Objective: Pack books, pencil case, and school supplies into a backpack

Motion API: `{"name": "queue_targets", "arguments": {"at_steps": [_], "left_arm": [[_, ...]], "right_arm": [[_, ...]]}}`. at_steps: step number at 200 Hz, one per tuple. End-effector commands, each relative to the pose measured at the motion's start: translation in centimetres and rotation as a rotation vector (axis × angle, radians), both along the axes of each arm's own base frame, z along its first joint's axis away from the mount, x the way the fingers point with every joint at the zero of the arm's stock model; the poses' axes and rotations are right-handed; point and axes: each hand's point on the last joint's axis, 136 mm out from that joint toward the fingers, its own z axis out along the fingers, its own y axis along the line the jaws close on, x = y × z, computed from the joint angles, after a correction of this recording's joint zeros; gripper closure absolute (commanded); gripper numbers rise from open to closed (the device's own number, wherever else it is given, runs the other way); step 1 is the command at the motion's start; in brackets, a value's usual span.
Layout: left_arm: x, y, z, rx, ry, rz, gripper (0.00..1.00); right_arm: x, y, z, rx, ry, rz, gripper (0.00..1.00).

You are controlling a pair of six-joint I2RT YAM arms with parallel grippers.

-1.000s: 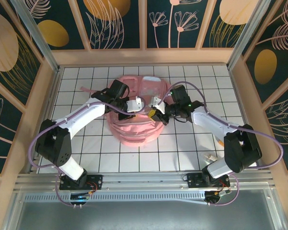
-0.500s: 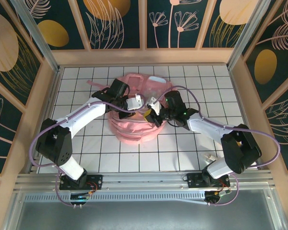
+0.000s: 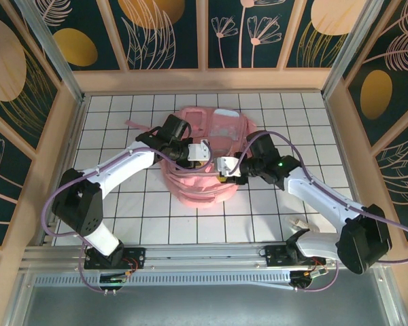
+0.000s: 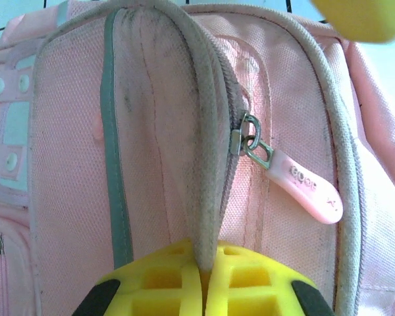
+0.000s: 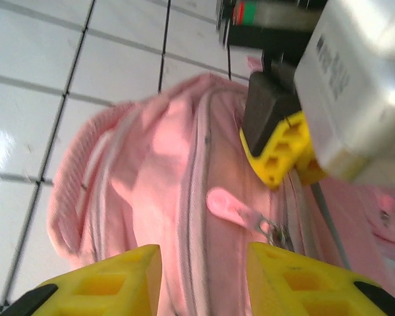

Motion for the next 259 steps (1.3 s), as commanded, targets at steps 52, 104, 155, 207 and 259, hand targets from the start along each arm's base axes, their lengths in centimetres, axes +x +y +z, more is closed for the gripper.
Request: {"name": "queue_targets", "arguments": {"at_steps": [52, 104, 155, 207, 259], "left_arm": [[0.0, -2.7, 4.1, -0.158, -0.11, -0.137, 1.0], [-0.1, -3.3, 4.0, -0.173, -0.099, -0.16, 1.0], [0.2, -3.4, 4.0, -0.167, -0.102, -0.166, 1.0], [-1.0, -2.4, 8.0, -0.346, 0.085, 0.106, 0.24], [-7.0, -0.3, 6.3, -0.676, 0.613, 0.411, 0.01]], "right_arm": [[2.9, -2.5, 0.8, -0.083, -0.158, 0.032, 0.62], [5.3, -2.0, 1.1, -0.04, -0.138, 0.031, 0.6], [7.6, -0.7, -0.3, -0.059, -0.128, 0.005, 0.77], [7.2, 0.5, 2.5, 0.106, -0.085, -0.026, 1.0], [7.8, 1.7, 4.5, 0.227, -0.051, -0.092, 1.0]]}}
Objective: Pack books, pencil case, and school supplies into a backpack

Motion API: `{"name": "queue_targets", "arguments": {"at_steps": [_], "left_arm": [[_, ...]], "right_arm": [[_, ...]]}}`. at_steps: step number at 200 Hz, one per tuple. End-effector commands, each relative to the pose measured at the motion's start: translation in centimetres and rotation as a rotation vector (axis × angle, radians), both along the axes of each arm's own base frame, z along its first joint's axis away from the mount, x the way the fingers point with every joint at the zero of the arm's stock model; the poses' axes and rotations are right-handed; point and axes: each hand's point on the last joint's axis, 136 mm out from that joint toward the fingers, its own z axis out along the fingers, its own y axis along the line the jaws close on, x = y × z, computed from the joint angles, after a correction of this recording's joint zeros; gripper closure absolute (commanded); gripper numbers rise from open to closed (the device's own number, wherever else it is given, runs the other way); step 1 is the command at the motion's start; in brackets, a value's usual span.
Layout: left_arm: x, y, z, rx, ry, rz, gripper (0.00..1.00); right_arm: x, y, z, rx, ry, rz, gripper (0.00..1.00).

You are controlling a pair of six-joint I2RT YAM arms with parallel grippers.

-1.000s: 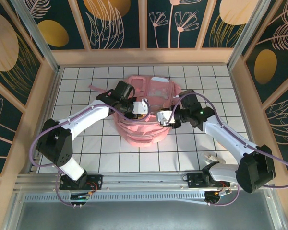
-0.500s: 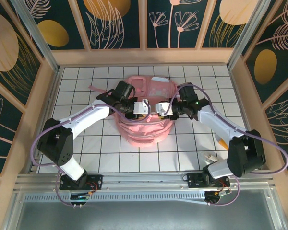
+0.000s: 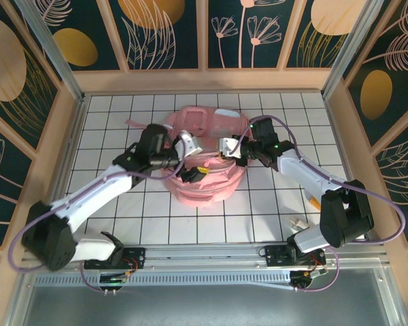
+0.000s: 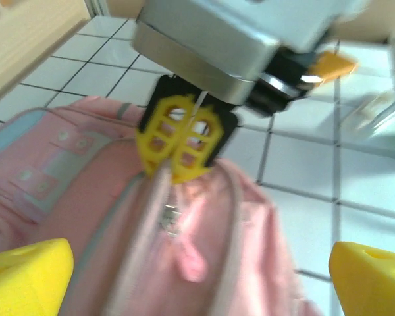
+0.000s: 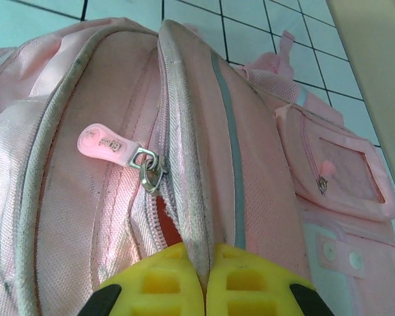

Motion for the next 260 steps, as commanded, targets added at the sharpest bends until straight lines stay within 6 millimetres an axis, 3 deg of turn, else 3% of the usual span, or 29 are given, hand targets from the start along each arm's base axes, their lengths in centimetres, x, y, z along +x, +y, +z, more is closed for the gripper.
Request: {"name": "queue_targets", "arguments": {"at_steps": [1, 20, 35, 60, 93, 112, 157, 179, 214, 245, 260], "left_arm": [[-2.1, -0.5, -1.1, -0.207, 0.348, 0.065, 0.01], [-1.5, 0.3, -1.5, -0.245, 0.387, 0.174, 0.09], [-0.4, 0.8, -1.3, -0.247, 0.388, 0.25, 0.3], [1.0, 0.6, -1.8, -0.206, 0.406, 0.297, 0.38], [2.2, -0.9, -2.7, -0.138, 0.478, 0.278, 0.58], [2.7, -1.3, -3.2, -0.113, 0.511, 0.283, 0.58], [3.4, -0.1, -4.5, -0.03, 0.488, 0.351, 0.49], [2.8, -0.2, -5.3, -0.003, 0.531, 0.328, 0.55], [1.5, 0.3, -6.6, 0.03, 0.577, 0.313, 0.55], [2.5, 1.5, -7.6, 0.049, 0.599, 0.393, 0.6], [3.4, 2.5, -8.1, 0.045, 0.607, 0.457, 0.53]], "right_arm": [[0.2, 1.8, 4.9, 0.166, -0.061, 0.001, 1.0], [-0.1, 2.4, 5.3, 0.174, -0.055, 0.015, 1.0], [-0.6, 2.9, 5.2, 0.163, -0.059, 0.034, 1.0], [-1.2, 3.3, 4.6, 0.141, -0.059, 0.06, 1.0], [-1.7, 3.4, 4.2, 0.13, -0.05, 0.073, 1.0], [-1.6, 3.4, 4.5, 0.136, -0.045, 0.068, 1.0], [-1.4, 3.6, 4.7, 0.152, -0.028, 0.064, 1.0], [-1.2, 3.9, 4.8, 0.158, -0.016, 0.06, 1.0], [-0.9, 3.9, 4.6, 0.152, -0.001, 0.052, 1.0], [-0.9, 4.0, 4.4, 0.147, 0.01, 0.053, 1.0], [-0.8, 3.9, 4.2, 0.14, 0.007, 0.049, 1.0]]}}
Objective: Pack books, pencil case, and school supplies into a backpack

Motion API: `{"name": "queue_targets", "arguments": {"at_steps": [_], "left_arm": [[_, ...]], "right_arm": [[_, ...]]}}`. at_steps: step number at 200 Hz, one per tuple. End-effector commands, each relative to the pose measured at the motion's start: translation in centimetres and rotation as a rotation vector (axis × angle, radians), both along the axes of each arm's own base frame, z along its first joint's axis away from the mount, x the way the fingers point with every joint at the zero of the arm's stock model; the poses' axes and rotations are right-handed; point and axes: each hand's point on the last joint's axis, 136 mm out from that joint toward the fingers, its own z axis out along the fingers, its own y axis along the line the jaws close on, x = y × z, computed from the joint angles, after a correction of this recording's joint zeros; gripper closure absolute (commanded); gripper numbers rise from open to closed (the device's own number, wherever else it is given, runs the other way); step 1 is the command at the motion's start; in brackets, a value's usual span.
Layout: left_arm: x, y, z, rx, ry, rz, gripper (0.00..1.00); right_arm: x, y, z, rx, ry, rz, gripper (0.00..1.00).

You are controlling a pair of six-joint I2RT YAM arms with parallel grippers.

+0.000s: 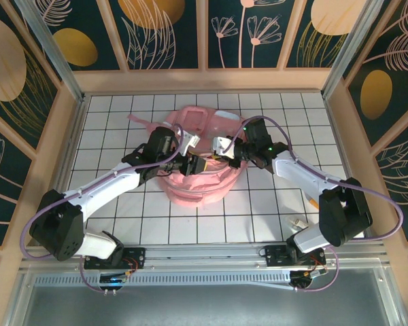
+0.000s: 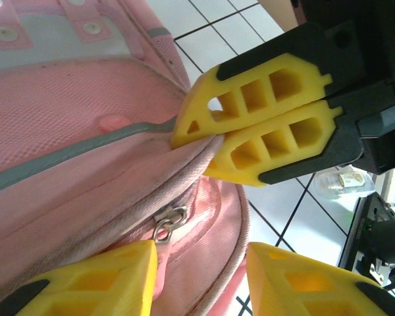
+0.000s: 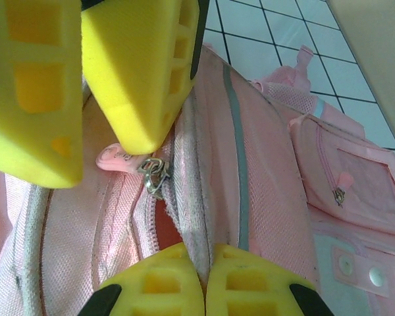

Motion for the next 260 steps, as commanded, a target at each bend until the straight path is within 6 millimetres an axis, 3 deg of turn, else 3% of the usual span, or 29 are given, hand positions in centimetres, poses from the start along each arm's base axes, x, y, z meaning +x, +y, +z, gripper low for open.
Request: {"name": "queue_targets", "arguments": {"at_steps": [1, 26, 68, 122, 173, 203, 235, 260], "left_arm": [[0.9, 2.6, -3.6, 0.093, 0.104, 0.116, 0.53], [1.2, 3.0, -4.1, 0.077, 0.12, 0.119, 0.53], [-0.6, 0.7, -2.4, -0.033, 0.086, -0.065, 0.52], [-1.6, -0.4, -3.2, -0.025, 0.109, -0.166, 0.64], [0.4, 0.2, -2.0, 0.028, -0.006, -0.116, 1.0], [1.9, 3.3, -1.3, 0.082, -0.083, -0.03, 1.0], [1.9, 8.0, -2.5, 0.296, -0.264, 0.003, 1.0], [4.8, 15.0, -3.5, 0.51, -0.408, 0.293, 1.0]], "right_arm": [[0.0, 1.7, 4.2, 0.105, -0.066, 0.064, 1.0], [-0.2, 1.8, 4.0, 0.105, -0.06, 0.073, 1.0], [-0.2, 2.2, 4.1, 0.107, -0.054, 0.085, 1.0], [0.1, 2.6, 4.9, 0.126, -0.053, 0.09, 1.0], [-0.9, 2.6, 4.3, 0.092, -0.085, 0.117, 1.0], [-0.8, 1.2, 4.1, 0.029, -0.173, 0.095, 1.0], [-0.9, 0.7, 4.4, 0.045, -0.214, 0.065, 1.0], [-1.4, 0.2, 4.9, 0.086, -0.248, 0.105, 1.0]]}}
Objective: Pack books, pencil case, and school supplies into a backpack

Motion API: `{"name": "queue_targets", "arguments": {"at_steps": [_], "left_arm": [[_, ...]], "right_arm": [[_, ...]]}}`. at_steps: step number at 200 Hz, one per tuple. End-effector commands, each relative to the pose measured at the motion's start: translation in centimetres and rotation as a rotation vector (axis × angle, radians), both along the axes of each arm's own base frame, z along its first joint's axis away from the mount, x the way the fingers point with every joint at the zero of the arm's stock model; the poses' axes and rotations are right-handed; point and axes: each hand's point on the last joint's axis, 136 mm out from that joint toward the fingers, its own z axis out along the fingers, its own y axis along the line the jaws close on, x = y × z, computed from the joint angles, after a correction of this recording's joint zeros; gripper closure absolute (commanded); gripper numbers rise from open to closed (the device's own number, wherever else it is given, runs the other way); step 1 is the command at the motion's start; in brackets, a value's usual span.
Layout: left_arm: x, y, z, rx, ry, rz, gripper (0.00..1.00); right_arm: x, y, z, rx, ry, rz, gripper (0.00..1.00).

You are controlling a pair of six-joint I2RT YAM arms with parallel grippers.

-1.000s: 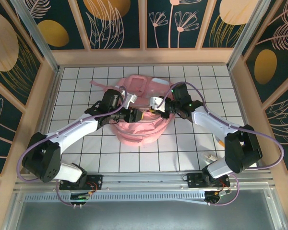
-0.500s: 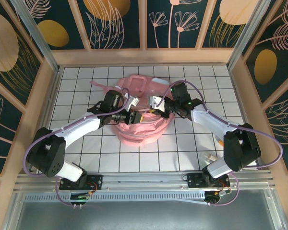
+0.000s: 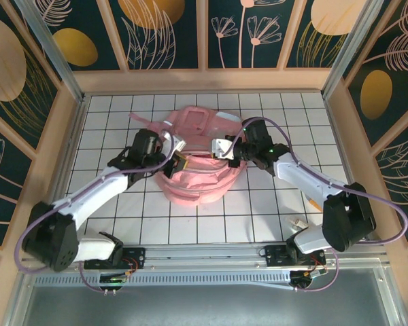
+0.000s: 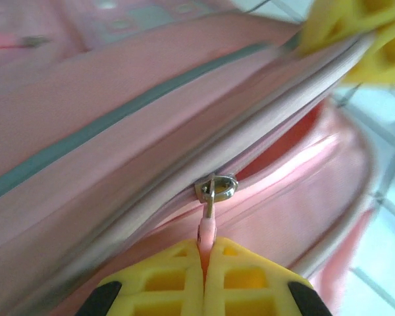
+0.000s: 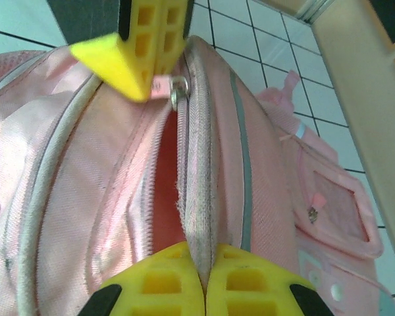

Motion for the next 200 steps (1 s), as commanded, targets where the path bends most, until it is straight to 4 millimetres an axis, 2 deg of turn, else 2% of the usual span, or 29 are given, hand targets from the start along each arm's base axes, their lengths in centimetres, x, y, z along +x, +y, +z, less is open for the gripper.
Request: {"name": "queue_targets", "arguments": {"at_steps": [1, 14, 26, 39, 53, 73, 100, 108, 118, 136, 153, 166, 184, 195, 200], "left_arm": [[3.5, 8.0, -1.5, 0.264, -0.198, 0.281, 1.0], [4.5, 10.5, -2.2, 0.296, -0.188, 0.35, 1.0], [5.2, 11.7, -2.5, 0.304, -0.172, 0.377, 1.0], [6.1, 12.2, -2.6, 0.329, -0.177, 0.397, 1.0], [6.9, 11.8, -2.6, 0.345, -0.189, 0.363, 1.0], [8.3, 12.6, -3.2, 0.383, -0.218, 0.378, 1.0], [10.5, 14.1, -4.2, 0.281, -0.132, 0.367, 1.0], [10.8, 13.7, -4.2, 0.285, -0.137, 0.32, 1.0], [10.8, 12.3, -4.3, 0.275, -0.155, 0.211, 1.0], [9.0, 9.2, -4.7, 0.249, -0.209, -0.082, 0.99], [8.5, 8.2, -4.8, 0.247, -0.262, -0.191, 1.0], [8.0, 7.3, -4.2, 0.223, -0.292, -0.269, 1.0], [7.9, 6.7, -2.2, 0.167, -0.327, -0.261, 1.0], [7.7, 6.7, -1.3, 0.136, -0.347, -0.226, 1.0], [7.5, 6.7, -0.8, 0.122, -0.358, -0.211, 1.0]], "right_arm": [[-1.0, 0.0, 3.3, 0.092, -0.115, 0.08, 1.0], [-1.7, 0.1, 3.4, 0.096, -0.13, 0.115, 1.0], [-2.5, 0.1, 3.3, 0.08, -0.169, 0.153, 1.0], [-3.6, 0.3, 2.6, 0.039, -0.207, 0.207, 1.0], [-4.7, 0.8, 2.5, 0.029, -0.213, 0.244, 1.0], [-5.6, 0.9, 3.3, 0.055, -0.225, 0.269, 1.0], [-6.4, 1.0, 4.5, 0.115, -0.245, 0.276, 1.0], [-6.7, 1.1, 4.5, 0.121, -0.242, 0.283, 1.0], [-7.0, 1.3, 4.3, 0.125, -0.236, 0.289, 1.0], [-7.3, 1.8, 3.9, 0.123, -0.235, 0.302, 1.0], [-7.4, 2.2, 3.8, 0.121, -0.225, 0.312, 1.0], [-6.5, 2.2, 3.2, 0.087, -0.226, 0.272, 1.0], [-3.3, 1.7, 2.2, 0.056, -0.223, 0.095, 1.0], [-1.2, 1.5, 2.7, 0.132, -0.205, -0.058, 0.63], [-0.6, 1.5, 2.8, 0.153, -0.194, -0.1, 0.55]]}}
